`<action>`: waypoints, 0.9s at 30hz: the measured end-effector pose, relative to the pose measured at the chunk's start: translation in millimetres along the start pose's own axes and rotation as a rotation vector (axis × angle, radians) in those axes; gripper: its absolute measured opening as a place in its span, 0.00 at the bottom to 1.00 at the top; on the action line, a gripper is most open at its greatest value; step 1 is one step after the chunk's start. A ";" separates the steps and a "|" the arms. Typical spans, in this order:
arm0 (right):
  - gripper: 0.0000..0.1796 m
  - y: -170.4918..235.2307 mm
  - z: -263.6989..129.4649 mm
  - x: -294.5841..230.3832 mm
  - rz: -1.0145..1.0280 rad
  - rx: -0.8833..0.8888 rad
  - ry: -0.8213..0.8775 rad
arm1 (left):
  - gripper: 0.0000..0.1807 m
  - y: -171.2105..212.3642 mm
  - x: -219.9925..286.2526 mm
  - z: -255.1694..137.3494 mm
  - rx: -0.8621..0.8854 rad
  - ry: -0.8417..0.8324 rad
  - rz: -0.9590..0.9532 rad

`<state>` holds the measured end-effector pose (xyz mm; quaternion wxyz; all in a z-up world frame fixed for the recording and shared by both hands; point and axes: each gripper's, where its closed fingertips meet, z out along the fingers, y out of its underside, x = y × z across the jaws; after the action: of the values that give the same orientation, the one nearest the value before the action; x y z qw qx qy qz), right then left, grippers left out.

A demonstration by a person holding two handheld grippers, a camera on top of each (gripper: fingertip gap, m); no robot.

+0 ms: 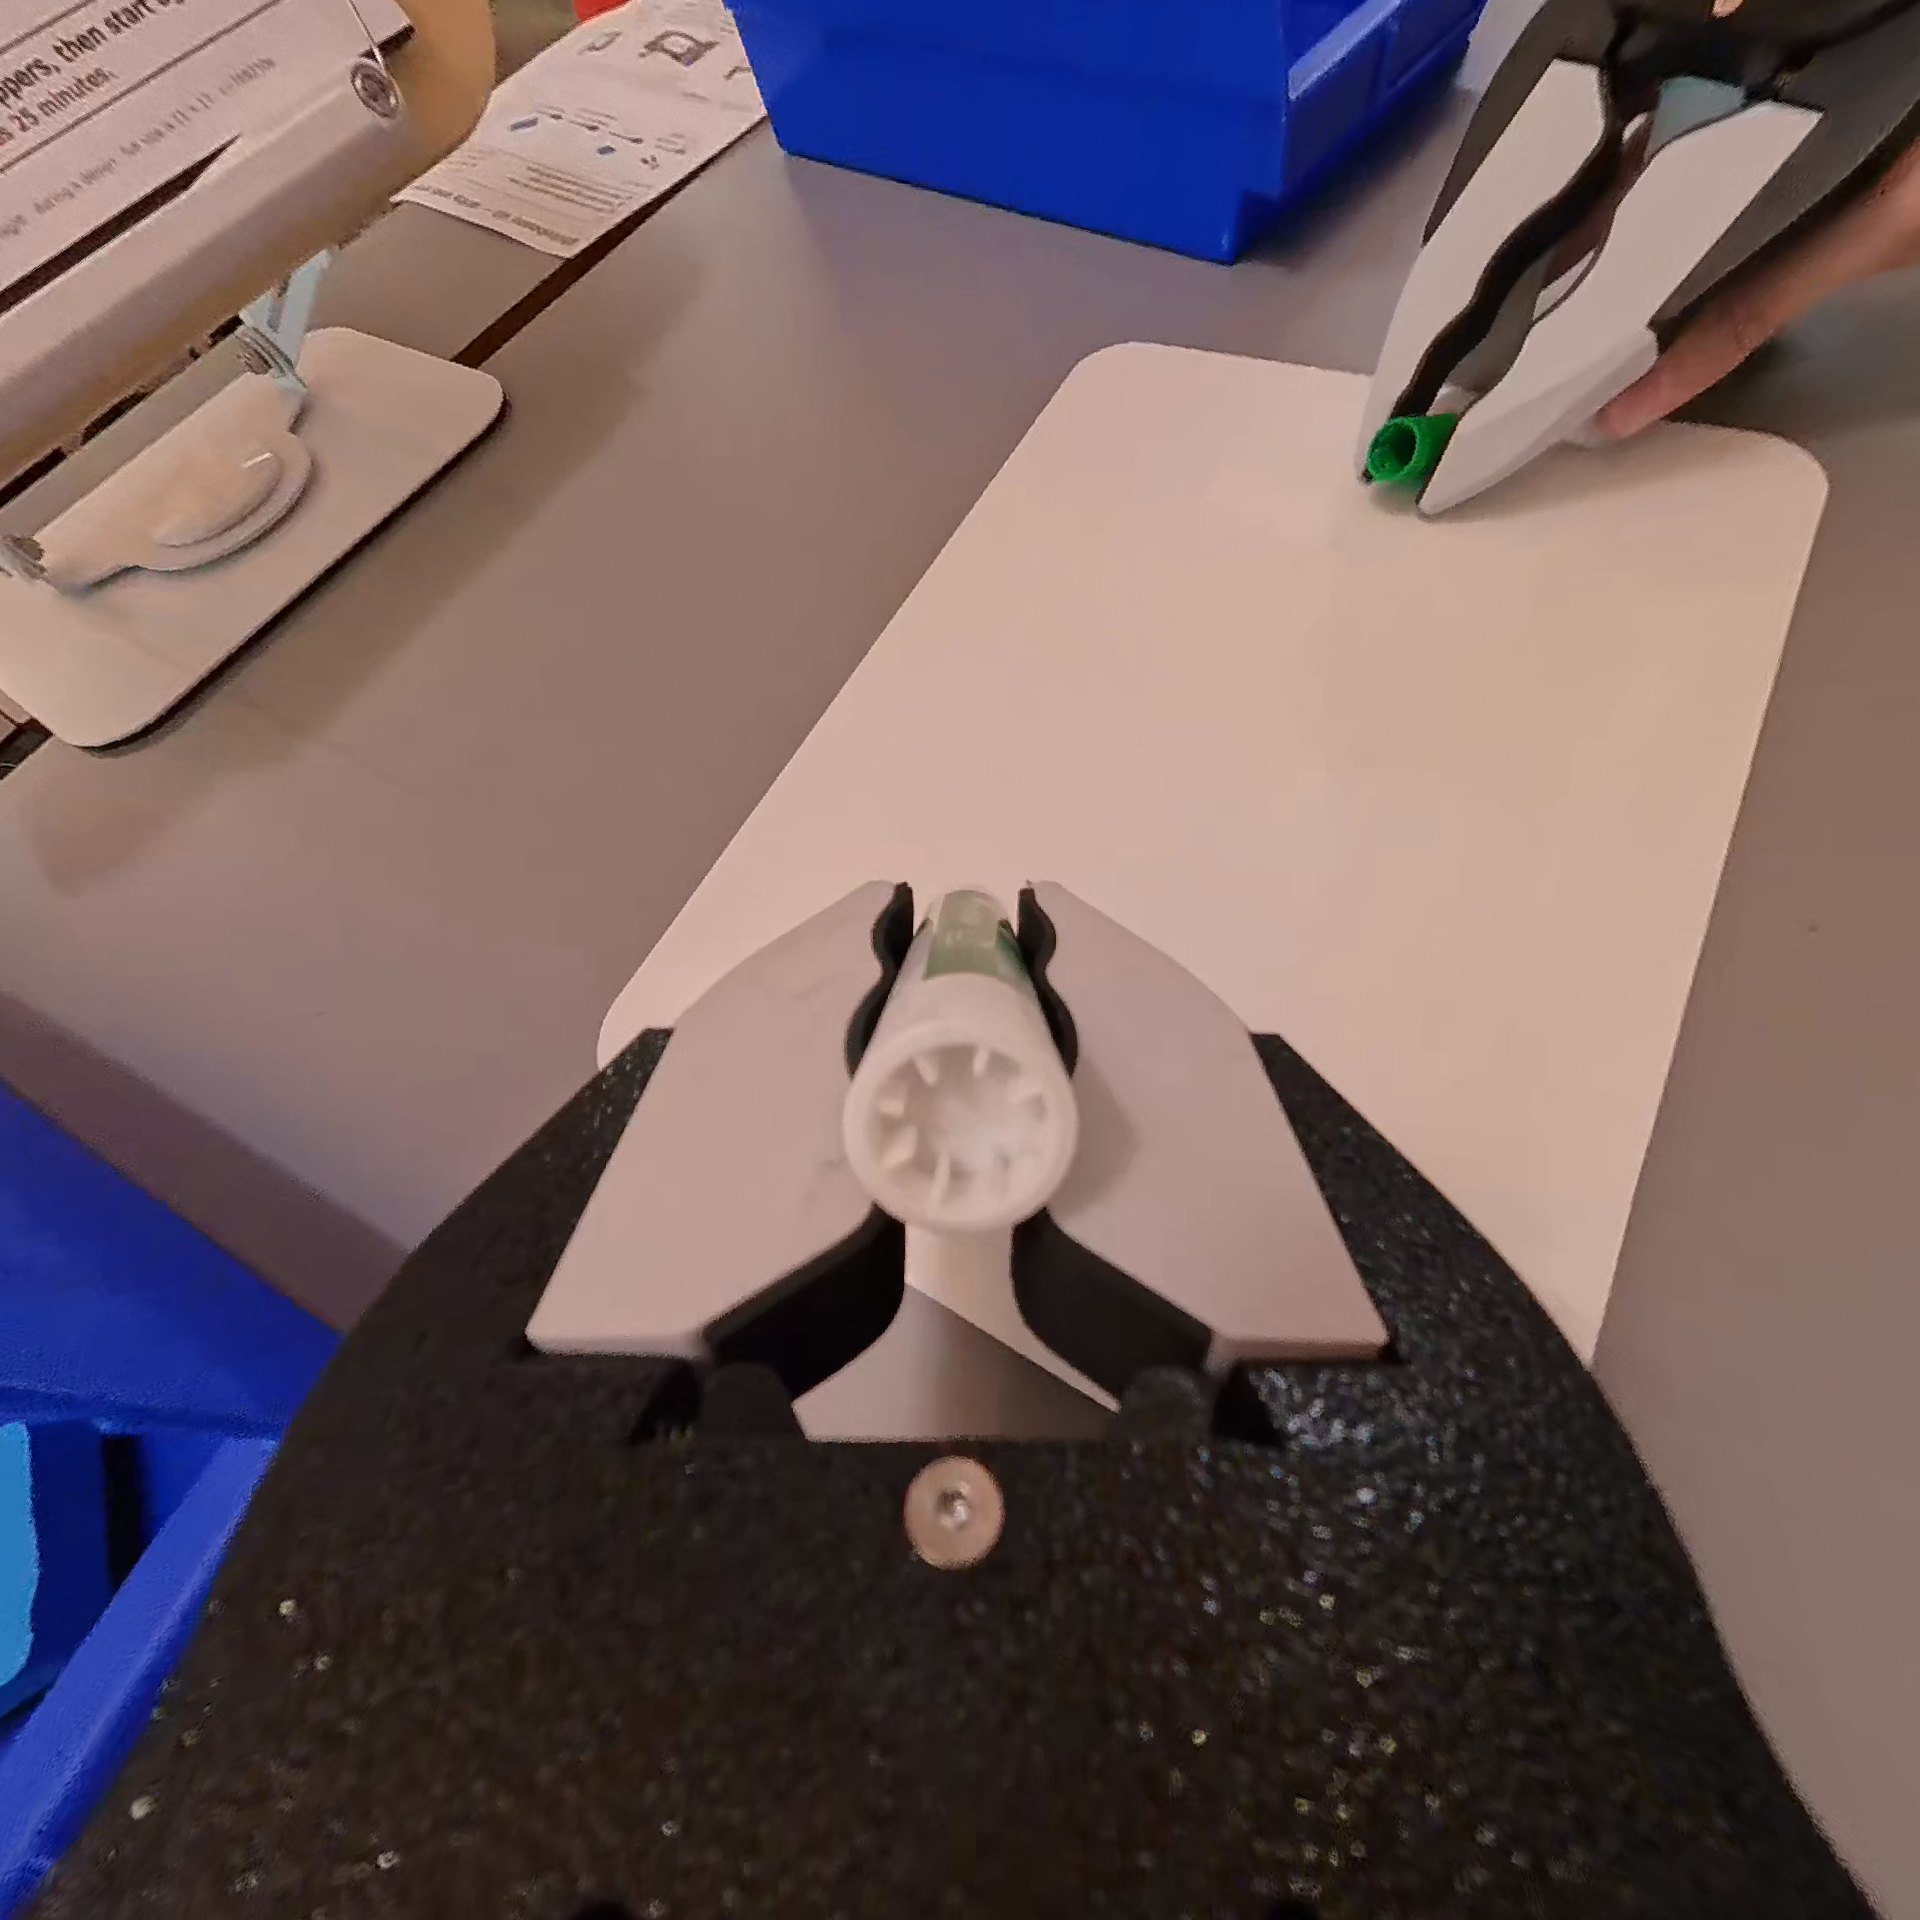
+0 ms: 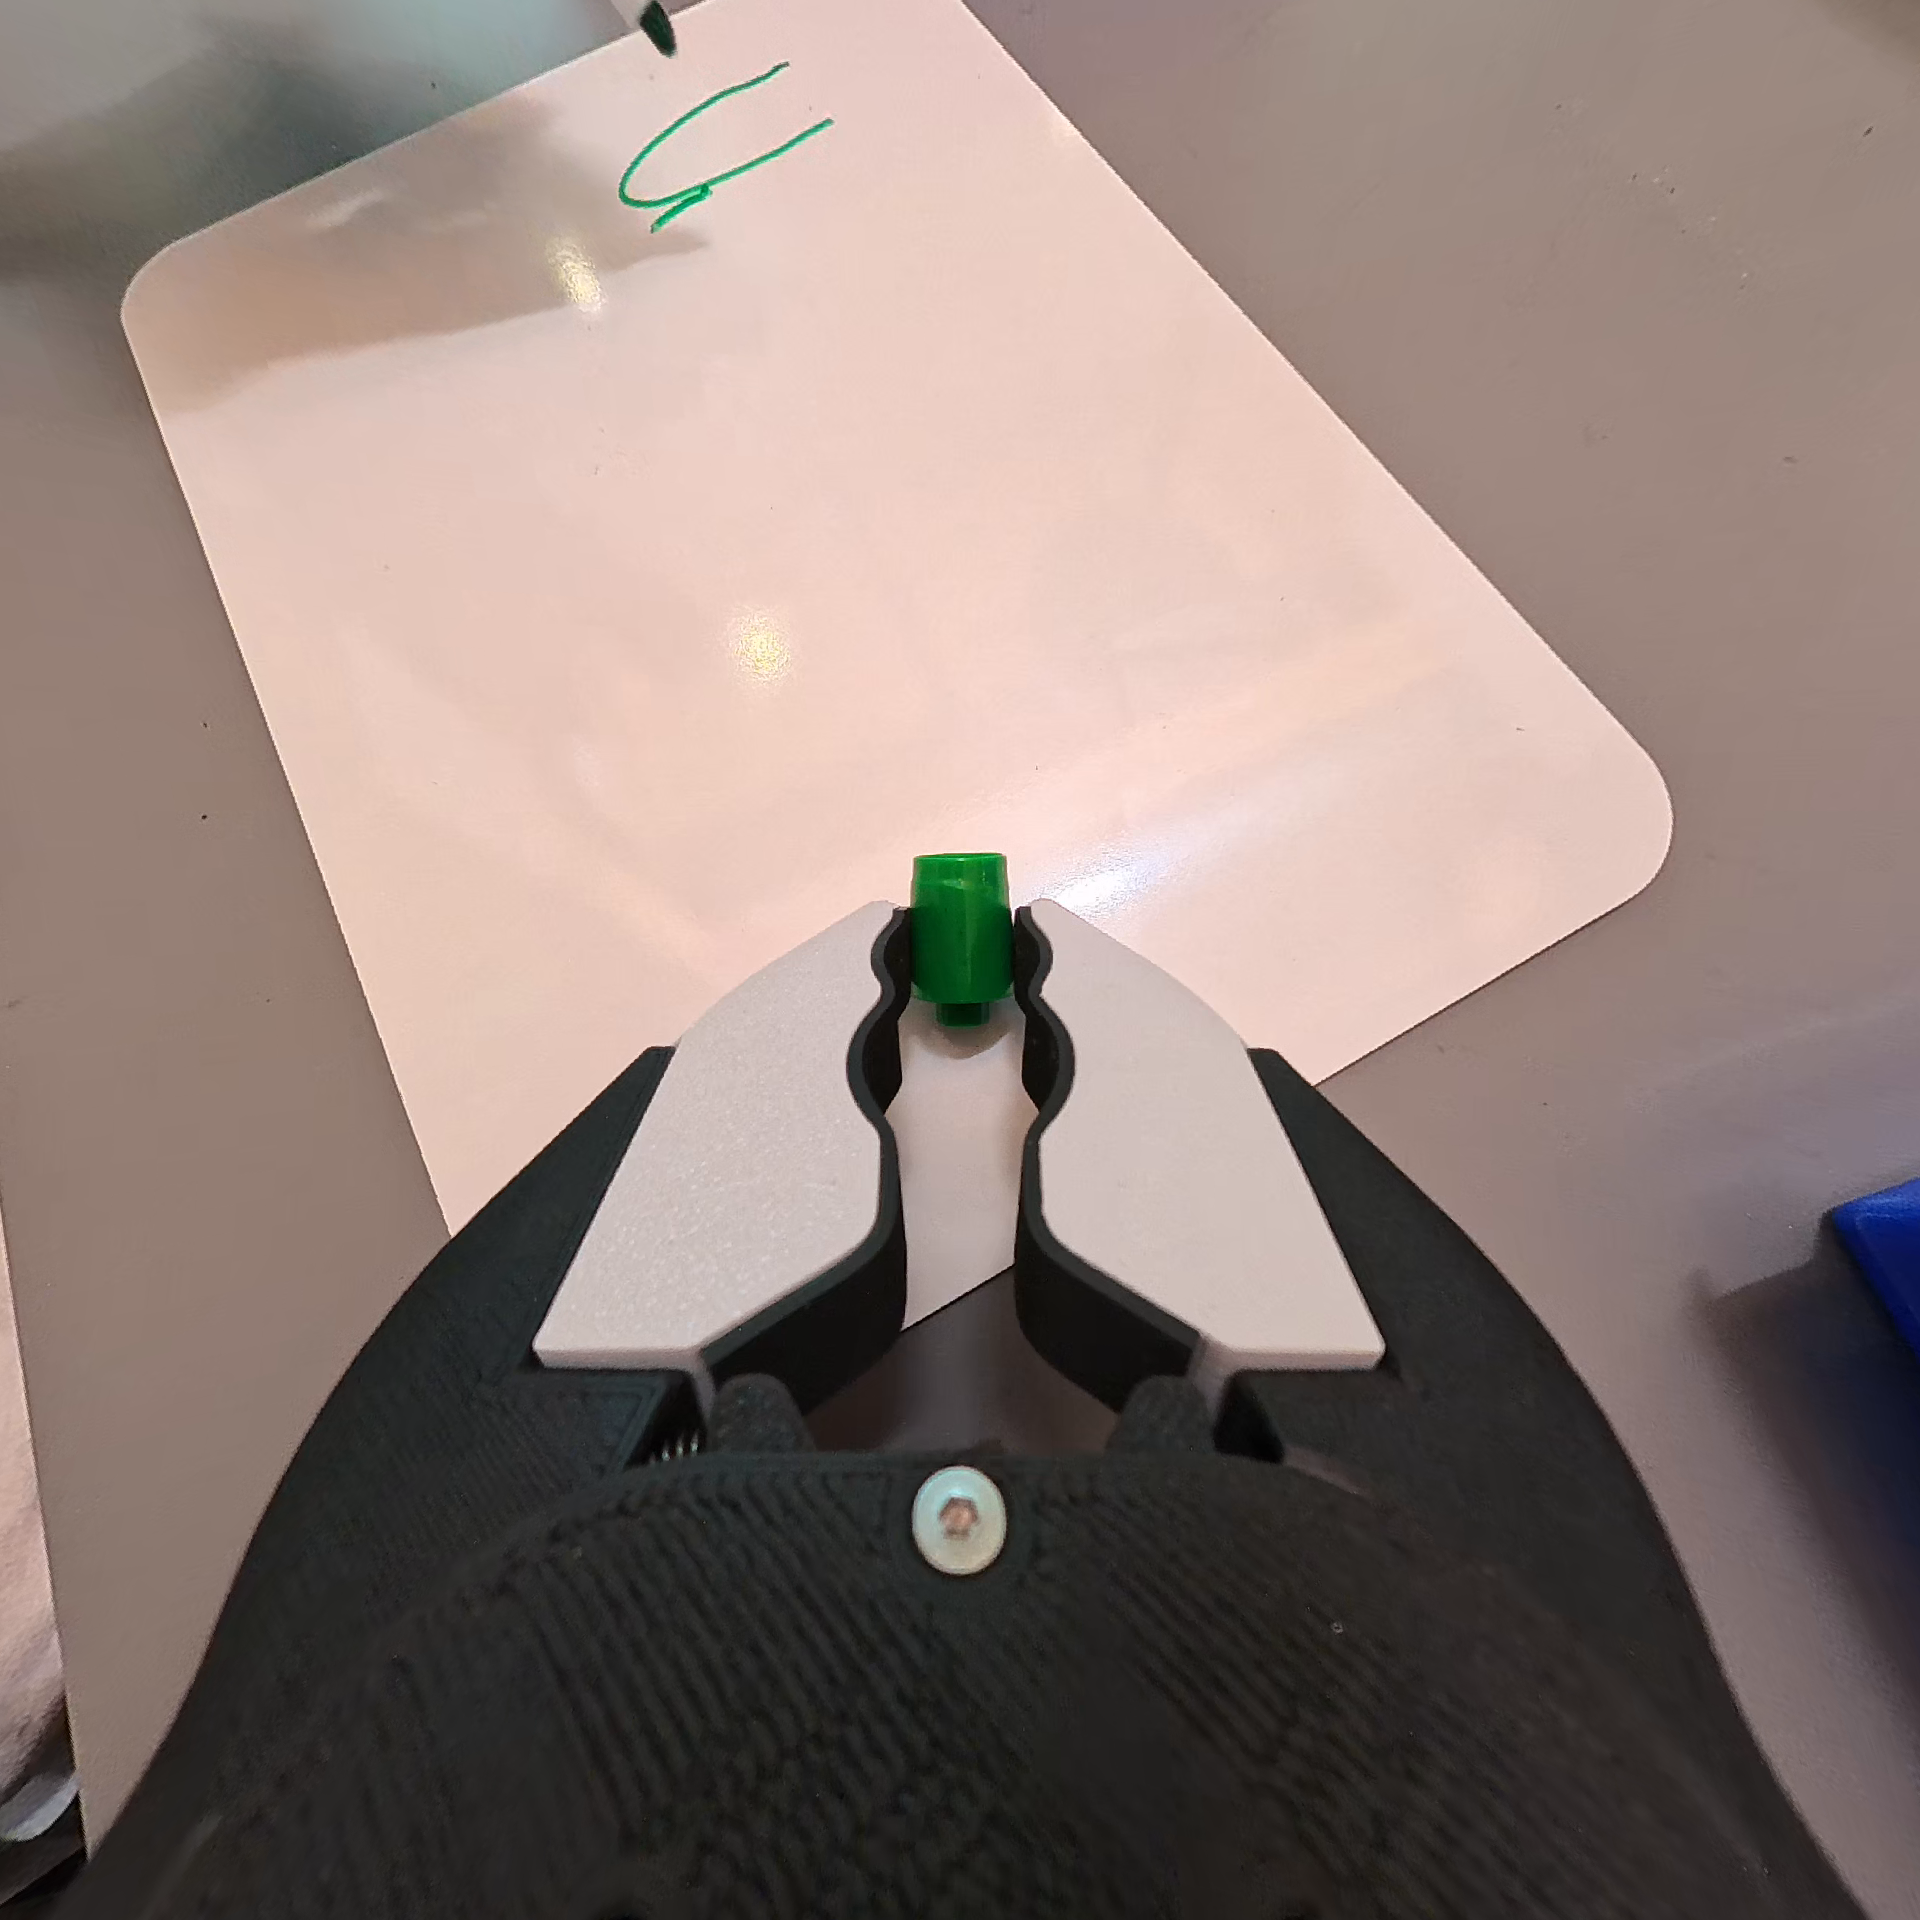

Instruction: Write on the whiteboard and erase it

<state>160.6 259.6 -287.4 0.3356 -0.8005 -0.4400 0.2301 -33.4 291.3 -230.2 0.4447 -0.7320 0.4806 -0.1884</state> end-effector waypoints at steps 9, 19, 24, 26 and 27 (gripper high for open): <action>0.11 0.0 0.0 -0.1 0.000 0.000 0.000 | 0.10 0.7 4.0 13.2 -0.035 0.021 0.016; 0.11 -0.1 -0.1 -0.1 0.000 0.000 0.000 | 0.10 1.9 0.7 24.5 -0.043 0.055 0.001; 0.11 -0.2 -0.1 -0.1 0.000 0.000 0.001 | 0.10 4.5 -3.6 27.5 -0.069 0.050 -0.004; 0.11 -0.2 -0.1 0.2 0.002 0.001 0.002 | 0.10 5.7 -5.5 28.6 -0.076 0.039 0.001; 0.11 -0.3 0.0 0.4 0.004 0.001 0.003 | 0.10 6.1 -5.6 29.2 -0.081 0.040 0.003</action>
<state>160.7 260.0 -287.1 0.3362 -0.8017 -0.4377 0.2296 -18.7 309.1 -250.0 0.4053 -0.7448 0.4975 -0.1827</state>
